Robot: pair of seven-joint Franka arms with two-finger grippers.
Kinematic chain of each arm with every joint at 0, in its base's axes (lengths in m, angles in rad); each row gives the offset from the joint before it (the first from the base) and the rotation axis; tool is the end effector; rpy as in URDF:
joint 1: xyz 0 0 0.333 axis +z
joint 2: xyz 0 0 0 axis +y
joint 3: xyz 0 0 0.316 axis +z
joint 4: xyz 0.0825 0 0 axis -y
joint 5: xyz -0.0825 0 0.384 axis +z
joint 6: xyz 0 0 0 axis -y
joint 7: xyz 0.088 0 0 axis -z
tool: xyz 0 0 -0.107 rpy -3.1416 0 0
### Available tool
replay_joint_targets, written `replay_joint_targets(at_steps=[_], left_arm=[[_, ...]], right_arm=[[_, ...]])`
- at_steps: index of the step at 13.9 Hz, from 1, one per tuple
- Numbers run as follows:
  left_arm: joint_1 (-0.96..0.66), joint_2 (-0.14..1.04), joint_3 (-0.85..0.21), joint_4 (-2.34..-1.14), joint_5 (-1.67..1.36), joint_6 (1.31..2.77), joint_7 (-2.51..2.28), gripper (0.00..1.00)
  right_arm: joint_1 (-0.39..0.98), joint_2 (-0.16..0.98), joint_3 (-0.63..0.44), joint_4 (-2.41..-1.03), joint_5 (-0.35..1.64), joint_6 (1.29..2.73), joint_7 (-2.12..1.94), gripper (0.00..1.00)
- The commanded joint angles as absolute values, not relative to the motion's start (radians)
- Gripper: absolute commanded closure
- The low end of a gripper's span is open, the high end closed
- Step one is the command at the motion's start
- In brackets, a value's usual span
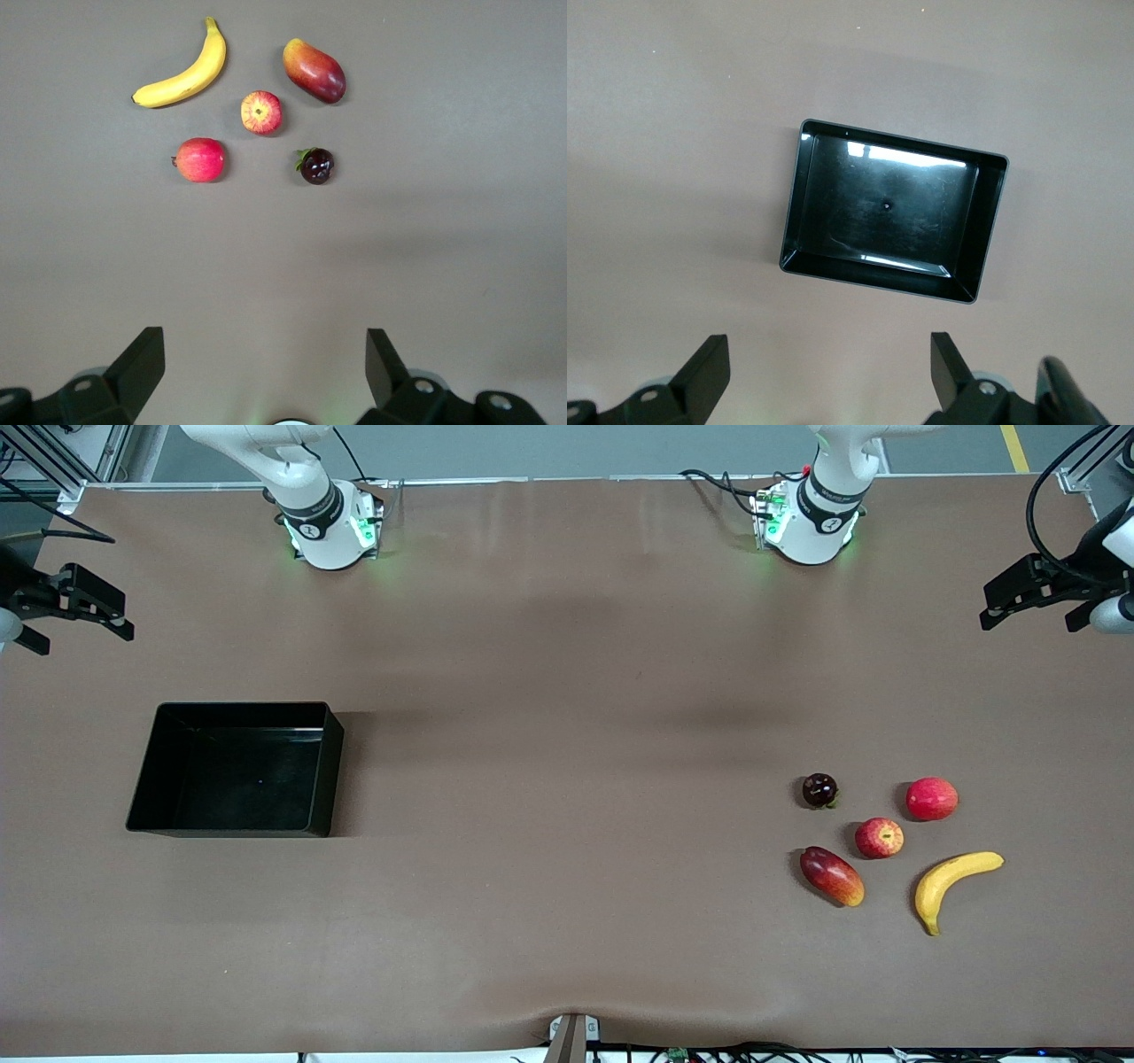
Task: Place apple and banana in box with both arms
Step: 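Reach the left gripper toward the apple while the right gripper reaches the box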
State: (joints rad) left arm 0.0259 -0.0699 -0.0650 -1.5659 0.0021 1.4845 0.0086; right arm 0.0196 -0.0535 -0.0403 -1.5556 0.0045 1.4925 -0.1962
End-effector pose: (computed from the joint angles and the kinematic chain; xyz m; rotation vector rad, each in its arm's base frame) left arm 0.5234 -0.0216 0.6569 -3.1339 0.0742 0.0181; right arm 0.5298 -0.0111 0.6538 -3.1218 -0.2753 0.0139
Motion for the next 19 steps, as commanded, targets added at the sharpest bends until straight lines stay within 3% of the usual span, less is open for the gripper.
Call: replay_joint_targets(at_steps=[1,5,9,13,16,19], left_arm=[[0.028,-0.064,-0.069,-1.546,-0.015,1.477,0.005,0.00],[0.032,-0.049,-0.066,-1.545,0.000,1.476,0.000,0.00],[0.034,0.075,-0.063,-1.529,0.002,1.497,-0.003,0.00],[0.034,0.225,-0.067,-1.554,0.072,1.658,-0.116,0.00],[0.060,0.279,-0.067,-1.676,0.075,1.906,-0.124,0.00],[0.067,0.345,-0.067,-1.694,0.077,2.008,-0.124,0.00]], right_arm=[[0.011,-0.061,-0.037,-1.559,0.026,1.477,-0.149,0.00],[0.008,-0.060,-0.037,-1.559,0.025,1.474,-0.149,0.00],[0.005,-0.058,-0.038,-1.559,0.025,1.477,-0.149,0.00],[-0.005,-0.043,-0.040,-1.555,0.023,1.485,-0.150,0.00],[-0.028,0.014,-0.040,-1.545,0.018,1.499,-0.156,0.00],[-0.037,0.096,-0.041,-1.543,0.006,1.554,-0.163,0.00]])
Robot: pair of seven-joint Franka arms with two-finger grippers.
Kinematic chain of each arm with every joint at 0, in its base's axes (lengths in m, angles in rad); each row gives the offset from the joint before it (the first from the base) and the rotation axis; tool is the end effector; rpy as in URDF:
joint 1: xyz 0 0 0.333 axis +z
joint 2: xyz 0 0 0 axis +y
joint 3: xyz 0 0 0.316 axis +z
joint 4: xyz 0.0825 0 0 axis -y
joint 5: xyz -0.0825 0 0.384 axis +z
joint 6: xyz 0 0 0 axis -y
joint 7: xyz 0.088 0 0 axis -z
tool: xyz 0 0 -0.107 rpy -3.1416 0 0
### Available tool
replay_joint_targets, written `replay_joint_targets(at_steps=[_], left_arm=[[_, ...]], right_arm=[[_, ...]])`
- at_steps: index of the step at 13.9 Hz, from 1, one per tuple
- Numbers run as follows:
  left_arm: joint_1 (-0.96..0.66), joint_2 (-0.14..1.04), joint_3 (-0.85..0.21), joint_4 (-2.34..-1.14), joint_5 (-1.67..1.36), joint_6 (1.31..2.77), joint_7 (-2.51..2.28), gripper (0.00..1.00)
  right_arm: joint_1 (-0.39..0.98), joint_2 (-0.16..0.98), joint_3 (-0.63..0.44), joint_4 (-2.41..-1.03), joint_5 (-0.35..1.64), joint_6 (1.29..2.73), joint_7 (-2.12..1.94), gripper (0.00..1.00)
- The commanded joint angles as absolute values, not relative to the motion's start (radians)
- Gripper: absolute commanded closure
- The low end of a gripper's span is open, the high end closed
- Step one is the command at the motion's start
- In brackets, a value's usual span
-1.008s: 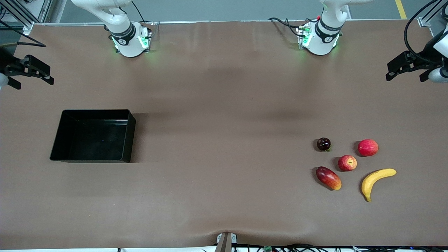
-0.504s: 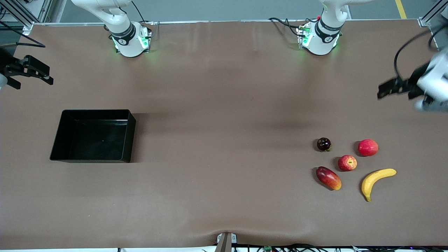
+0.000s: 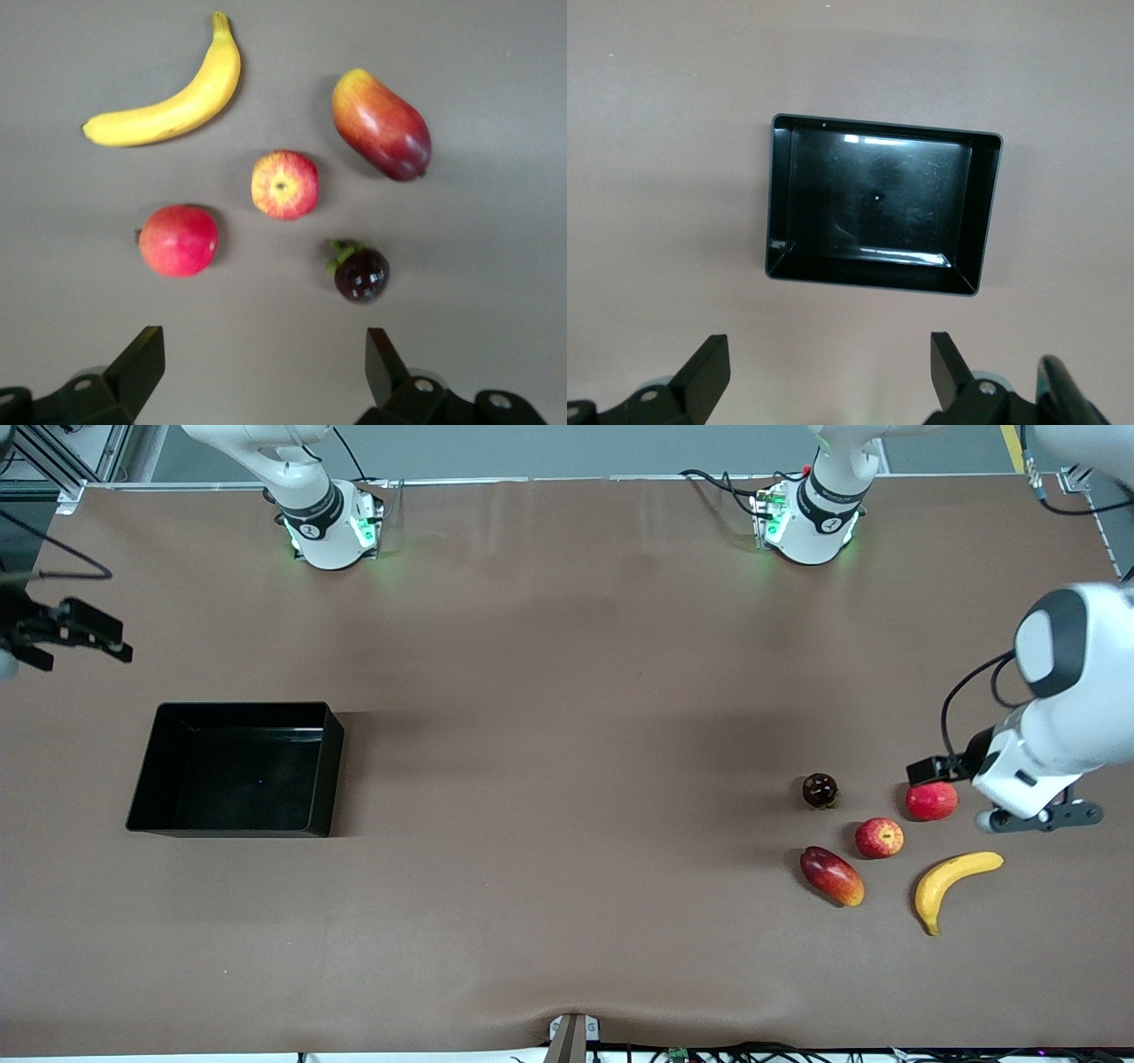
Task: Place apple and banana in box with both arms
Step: 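Grasp the red-yellow apple with the left gripper while the right gripper holds the box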
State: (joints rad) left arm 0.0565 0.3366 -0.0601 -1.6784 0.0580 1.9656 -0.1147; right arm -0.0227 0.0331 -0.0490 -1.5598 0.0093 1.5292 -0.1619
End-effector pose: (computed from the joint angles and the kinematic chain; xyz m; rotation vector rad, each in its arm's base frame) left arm 0.6470 0.0050 0.4027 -3.1017 -0.1402 0.0724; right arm 0.5583 -0.0386 0.6077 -3.1219 -0.1410 0.0974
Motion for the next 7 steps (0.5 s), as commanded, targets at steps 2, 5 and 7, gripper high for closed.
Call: replay_joint_targets(at_steps=[2,5,7], left_arm=[[0.072,0.380,-0.067,-1.704,0.078,2.054,-0.124,0.00],[0.089,0.446,-0.066,-1.738,0.078,2.207,-0.123,0.00],[0.089,0.491,-0.063,-1.724,0.103,2.227,-0.121,0.00]], right_arm=[[-0.055,0.158,-0.041,-1.543,0.006,1.562,-0.167,0.00],[-0.110,0.250,-0.041,-1.545,0.008,1.626,-0.167,0.00],[-0.144,0.307,-0.041,-1.545,0.003,1.669,-0.169,0.00]])
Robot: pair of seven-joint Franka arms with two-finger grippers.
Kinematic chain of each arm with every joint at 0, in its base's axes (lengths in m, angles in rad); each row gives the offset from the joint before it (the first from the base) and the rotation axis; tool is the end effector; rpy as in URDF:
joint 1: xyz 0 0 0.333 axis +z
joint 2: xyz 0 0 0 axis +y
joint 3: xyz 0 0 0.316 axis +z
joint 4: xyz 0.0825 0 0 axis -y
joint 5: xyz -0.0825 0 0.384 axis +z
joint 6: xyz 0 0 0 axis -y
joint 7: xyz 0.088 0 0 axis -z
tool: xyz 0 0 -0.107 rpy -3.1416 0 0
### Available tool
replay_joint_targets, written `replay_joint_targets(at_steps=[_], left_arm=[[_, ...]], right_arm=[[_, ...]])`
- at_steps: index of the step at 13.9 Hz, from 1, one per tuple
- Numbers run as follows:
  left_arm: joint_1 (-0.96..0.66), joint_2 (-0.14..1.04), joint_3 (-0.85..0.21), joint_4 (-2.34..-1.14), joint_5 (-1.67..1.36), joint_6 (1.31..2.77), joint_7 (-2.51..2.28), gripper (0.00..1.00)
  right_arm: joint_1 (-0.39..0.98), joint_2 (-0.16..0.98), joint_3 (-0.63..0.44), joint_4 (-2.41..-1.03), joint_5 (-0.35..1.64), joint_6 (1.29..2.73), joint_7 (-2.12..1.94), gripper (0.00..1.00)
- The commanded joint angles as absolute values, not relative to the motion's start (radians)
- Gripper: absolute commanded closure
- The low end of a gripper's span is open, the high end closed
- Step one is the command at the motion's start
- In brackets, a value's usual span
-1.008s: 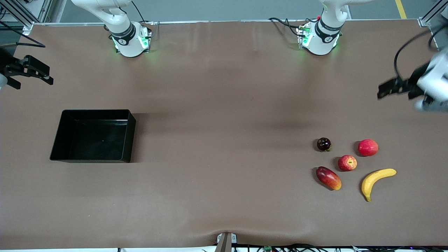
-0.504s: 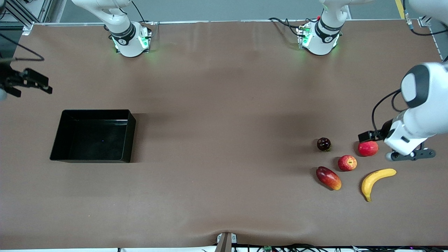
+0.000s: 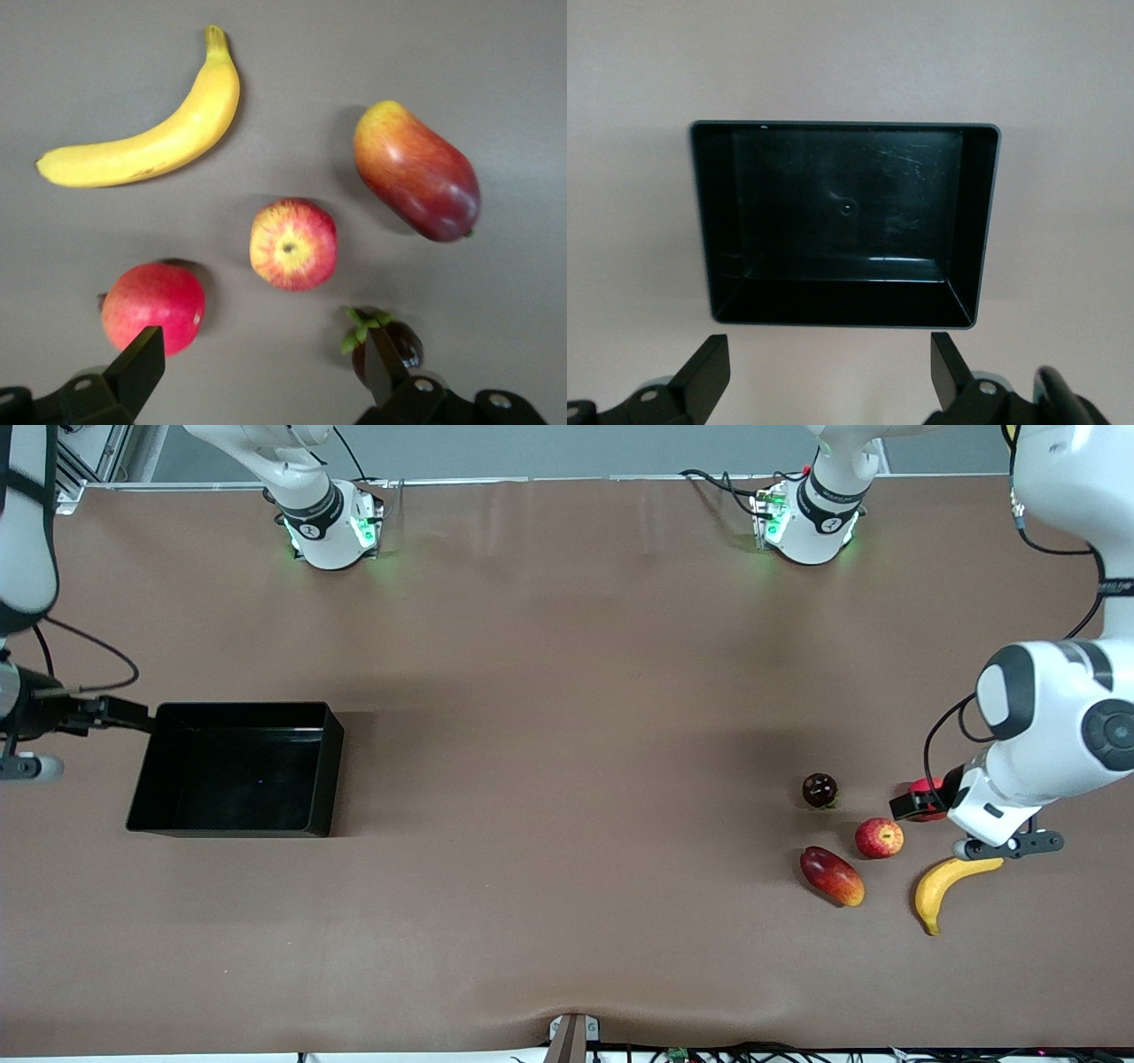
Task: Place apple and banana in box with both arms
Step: 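Grasp the red-yellow apple with the left gripper while the right gripper holds the box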
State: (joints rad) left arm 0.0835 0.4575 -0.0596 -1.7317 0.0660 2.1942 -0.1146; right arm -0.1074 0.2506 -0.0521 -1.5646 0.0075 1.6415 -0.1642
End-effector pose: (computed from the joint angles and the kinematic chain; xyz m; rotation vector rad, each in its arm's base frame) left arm 0.6625 0.0219 0.3186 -3.1101 -0.1655 -0.0115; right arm 0.6117 -0.0946 0.4854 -3.1077 -0.0063 0.2679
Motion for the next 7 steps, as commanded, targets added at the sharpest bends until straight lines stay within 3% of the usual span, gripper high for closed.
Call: replay_joint_targets(at_steps=[1,4,7], left_arm=[[0.090,0.506,-0.064,-1.724,0.124,2.255,-0.121,0.00],[0.091,0.558,-0.064,-1.723,0.126,2.310,-0.123,0.00],[0.091,0.595,-0.066,-1.723,0.124,2.347,-0.126,0.00]], right_arm=[[-0.161,0.327,-0.041,-1.546,-0.001,1.713,-0.169,0.00],[-0.198,0.412,-0.041,-1.548,-0.011,1.793,-0.218,0.00],[-0.284,0.543,-0.040,-1.551,0.006,1.984,-0.397,0.00]])
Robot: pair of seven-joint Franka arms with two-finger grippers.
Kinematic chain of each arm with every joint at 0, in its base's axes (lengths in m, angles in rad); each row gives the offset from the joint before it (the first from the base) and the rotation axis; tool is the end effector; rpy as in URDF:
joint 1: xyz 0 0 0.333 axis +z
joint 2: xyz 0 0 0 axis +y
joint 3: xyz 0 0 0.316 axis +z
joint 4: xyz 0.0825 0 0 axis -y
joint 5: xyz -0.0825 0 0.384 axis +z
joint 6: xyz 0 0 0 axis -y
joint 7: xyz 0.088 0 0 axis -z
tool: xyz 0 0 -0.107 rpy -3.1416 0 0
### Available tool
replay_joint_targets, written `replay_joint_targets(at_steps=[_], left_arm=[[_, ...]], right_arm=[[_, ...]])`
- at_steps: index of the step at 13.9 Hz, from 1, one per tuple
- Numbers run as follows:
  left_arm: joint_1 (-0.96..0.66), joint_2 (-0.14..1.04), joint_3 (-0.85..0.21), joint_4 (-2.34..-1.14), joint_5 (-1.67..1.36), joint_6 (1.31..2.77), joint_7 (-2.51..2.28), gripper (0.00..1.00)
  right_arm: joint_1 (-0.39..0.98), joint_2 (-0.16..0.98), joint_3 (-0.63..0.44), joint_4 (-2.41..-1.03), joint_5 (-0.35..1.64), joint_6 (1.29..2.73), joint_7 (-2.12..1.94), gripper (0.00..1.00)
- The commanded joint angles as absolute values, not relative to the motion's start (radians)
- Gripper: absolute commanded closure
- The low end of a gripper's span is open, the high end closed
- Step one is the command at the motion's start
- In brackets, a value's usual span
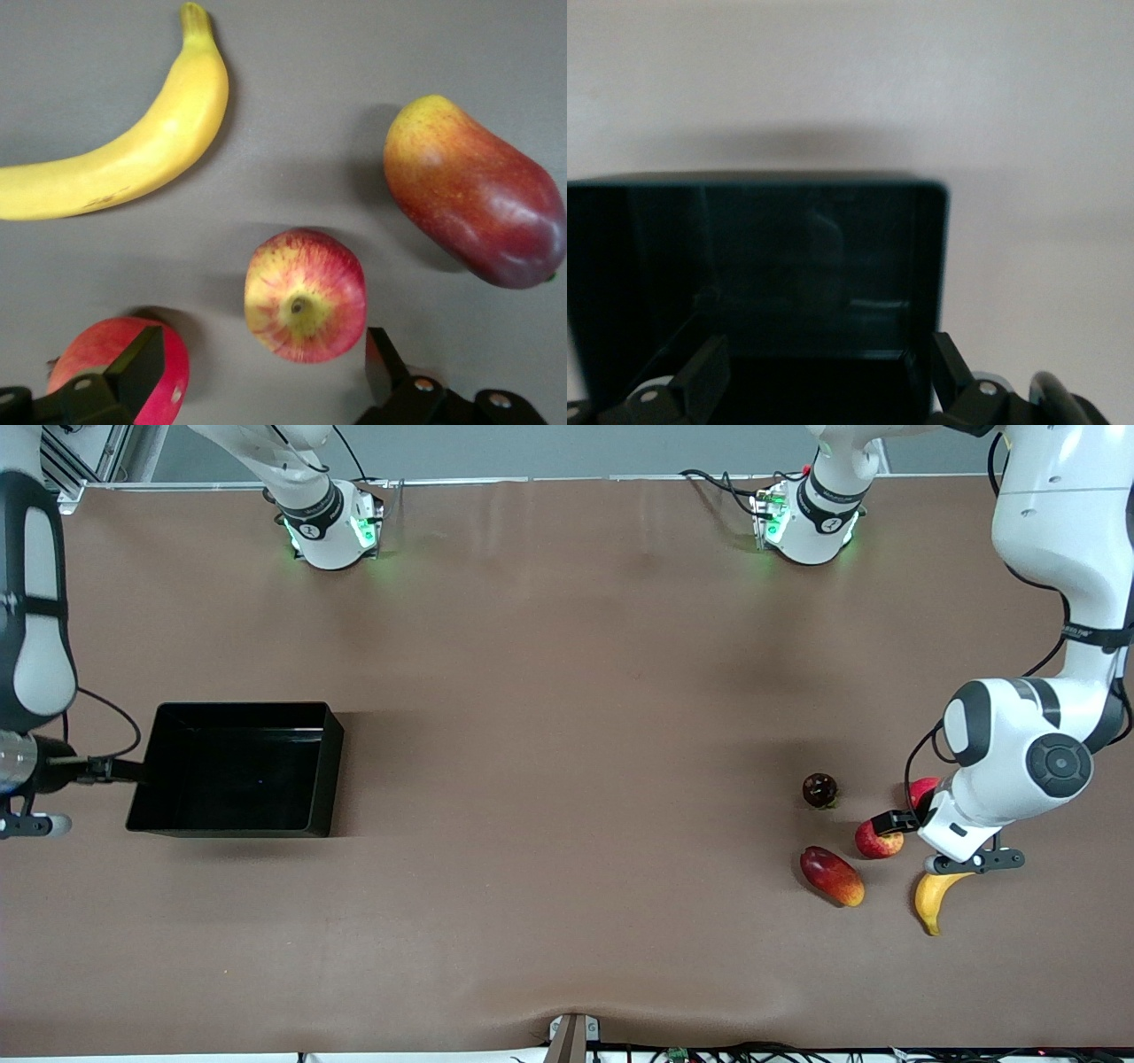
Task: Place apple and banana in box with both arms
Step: 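Grasp the red-yellow apple with the left gripper while the right gripper holds the box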
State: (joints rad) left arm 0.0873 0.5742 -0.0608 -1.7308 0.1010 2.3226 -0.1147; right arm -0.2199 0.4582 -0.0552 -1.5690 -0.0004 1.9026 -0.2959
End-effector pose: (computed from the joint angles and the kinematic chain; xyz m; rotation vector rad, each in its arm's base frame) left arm 0.6708 0.0235 0.2527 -3.0982 -0.1286 -0.0328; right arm 0.6449 -0.1772 0.3680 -3.1243 -0.0392 0.1971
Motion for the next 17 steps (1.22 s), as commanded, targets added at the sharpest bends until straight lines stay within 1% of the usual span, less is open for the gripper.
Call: replay_joint_targets(at_steps=[1,5,6,7,8,9,10,11,12,15,17], left_arm=[[0.091,0.603,-0.066,-1.723,0.123,2.364,-0.130,0.00],[0.083,0.633,-0.067,-1.723,0.106,2.422,-0.135,0.00],[0.084,0.640,-0.067,-1.723,0.106,2.431,-0.135,0.00],[0.084,0.641,-0.067,-1.723,0.106,2.437,-0.135,0.00],[0.084,0.644,-0.067,-1.724,0.106,2.437,-0.135,0.05],[0.084,0.649,-0.067,-1.724,0.106,2.437,-0.133,0.28],[0.084,0.650,-0.067,-1.724,0.106,2.437,-0.133,0.53],[0.083,0.650,-0.067,-1.724,0.106,2.437,-0.133,0.84],[0.083,0.649,-0.067,-1.726,0.106,2.437,-0.132,1.00],[0.080,0.632,-0.067,-1.727,0.115,2.428,-0.118,1.00],[0.081,0.595,-0.067,-1.729,0.121,2.419,-0.111,1.00]], right_arm=[[-0.297,0.576,-0.040,-1.552,0.008,2.024,-0.422,0.00],[-0.330,0.644,-0.037,-1.555,0.014,2.040,-0.430,0.00],[-0.339,0.650,-0.037,-1.557,0.014,2.036,-0.428,0.20],[-0.336,0.649,-0.035,-1.566,0.014,2.026,-0.422,0.47],[-0.336,0.647,-0.035,-1.569,0.014,2.008,-0.420,0.69],[-0.337,0.647,-0.034,-1.566,0.018,1.985,-0.420,0.84],[-0.337,0.647,-0.034,-1.566,0.043,1.976,-0.420,0.95],[-0.337,0.646,-0.035,-1.566,0.061,1.965,-0.423,0.97],[-0.337,0.644,-0.034,-1.562,0.061,1.939,-0.422,1.00],[-0.325,0.641,-0.034,-1.508,0.064,1.835,-0.420,1.00],[-0.313,0.638,-0.023,-1.438,0.080,1.696,-0.417,1.00]])
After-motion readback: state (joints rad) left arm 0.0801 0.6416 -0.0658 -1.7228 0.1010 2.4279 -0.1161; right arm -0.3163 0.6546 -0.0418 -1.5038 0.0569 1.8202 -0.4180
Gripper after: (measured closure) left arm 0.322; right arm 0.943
